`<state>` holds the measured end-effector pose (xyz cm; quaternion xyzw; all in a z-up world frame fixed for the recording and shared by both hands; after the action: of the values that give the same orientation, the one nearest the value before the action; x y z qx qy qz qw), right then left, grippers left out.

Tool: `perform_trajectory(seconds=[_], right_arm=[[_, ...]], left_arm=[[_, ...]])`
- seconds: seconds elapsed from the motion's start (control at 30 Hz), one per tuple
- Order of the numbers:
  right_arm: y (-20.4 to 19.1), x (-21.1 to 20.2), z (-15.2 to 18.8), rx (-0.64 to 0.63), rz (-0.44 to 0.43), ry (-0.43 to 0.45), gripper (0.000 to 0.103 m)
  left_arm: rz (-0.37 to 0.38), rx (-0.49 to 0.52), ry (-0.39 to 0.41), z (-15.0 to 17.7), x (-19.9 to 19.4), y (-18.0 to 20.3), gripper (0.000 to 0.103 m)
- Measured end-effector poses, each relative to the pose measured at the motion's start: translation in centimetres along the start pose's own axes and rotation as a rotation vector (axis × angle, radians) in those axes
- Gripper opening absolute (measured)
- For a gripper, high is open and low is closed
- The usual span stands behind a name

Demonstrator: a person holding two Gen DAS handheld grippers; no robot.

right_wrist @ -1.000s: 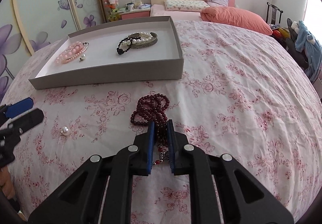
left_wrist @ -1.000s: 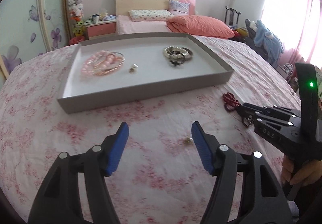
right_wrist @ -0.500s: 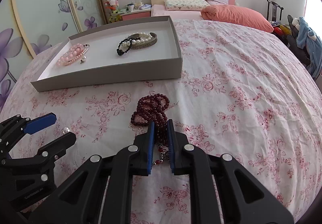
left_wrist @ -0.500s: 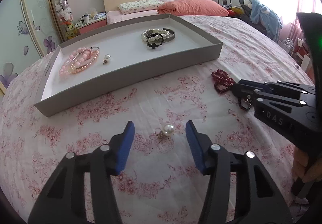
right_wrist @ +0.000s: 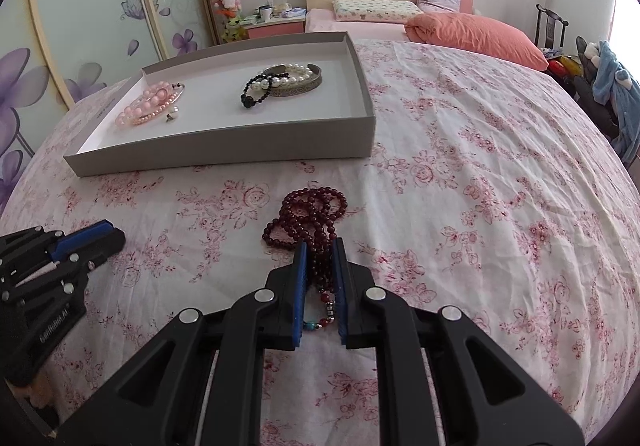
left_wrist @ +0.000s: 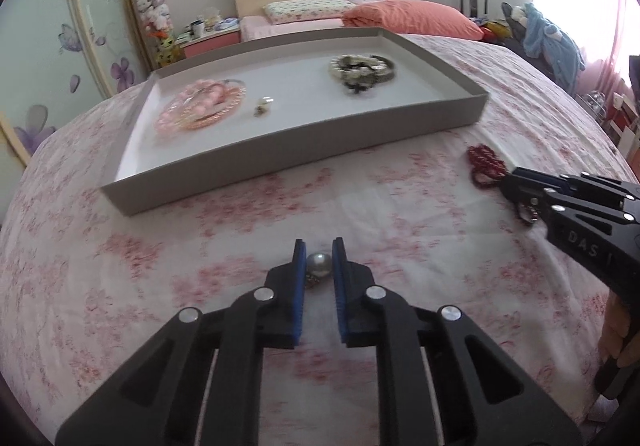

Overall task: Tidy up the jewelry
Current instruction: 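Grasp the loose pearl with the left gripper while the right gripper grasps the dark red bead necklace, then lift the red bead necklace with the right gripper while the left gripper carries the pearl toward the tray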

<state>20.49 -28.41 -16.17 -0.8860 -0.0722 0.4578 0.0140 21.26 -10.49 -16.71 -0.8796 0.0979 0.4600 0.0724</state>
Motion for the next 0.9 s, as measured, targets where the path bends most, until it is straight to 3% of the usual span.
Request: perform_trajectory(seconds=[0.27, 0.53, 0.67, 0.77, 0.9], right_arm=[[-2.8, 0.3, -0.2, -0.054, -0.046, -0.008, 0.013], [-3.3, 0.5, -0.4, -0.063, -0.036, -0.015, 0.016], [-3.6, 0.8, -0.6, -0.07, -0.032, -0.017, 0.042], [-3.8, 1.0, -0.7, -0.092, -0.012, -0.011, 0.042], [-3.8, 0.9, -0.7, -0.09, -0.023, -0.01, 0.017]], left_arm=[[-0.077, -0.109, -0.006, 0.6, -0.5, -6.2, 0.014], [-0.093, -0.132, -0.002, 0.9, -0.9, -7.7, 0.014], [-0.092, -0.132, -0.002, 0.9, -0.9, -7.7, 0.014], [-0.093, -0.132, -0.002, 0.8, -0.9, -7.7, 0.014], [-0.091, -0.133, -0.002, 0.8, -0.9, -7.7, 0.014]])
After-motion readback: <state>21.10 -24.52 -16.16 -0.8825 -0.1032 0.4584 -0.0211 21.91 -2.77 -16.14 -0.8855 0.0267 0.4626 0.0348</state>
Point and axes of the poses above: each gripper's, at about its wrist camera, not at the fingertips, and x roughly the way its jaws point, y to its right, z to its underside, the point moved 10 cm from there along x, roughly the way its jaws point, and after that the axes turned 4 degrees about -y, right-handed, at the moved point
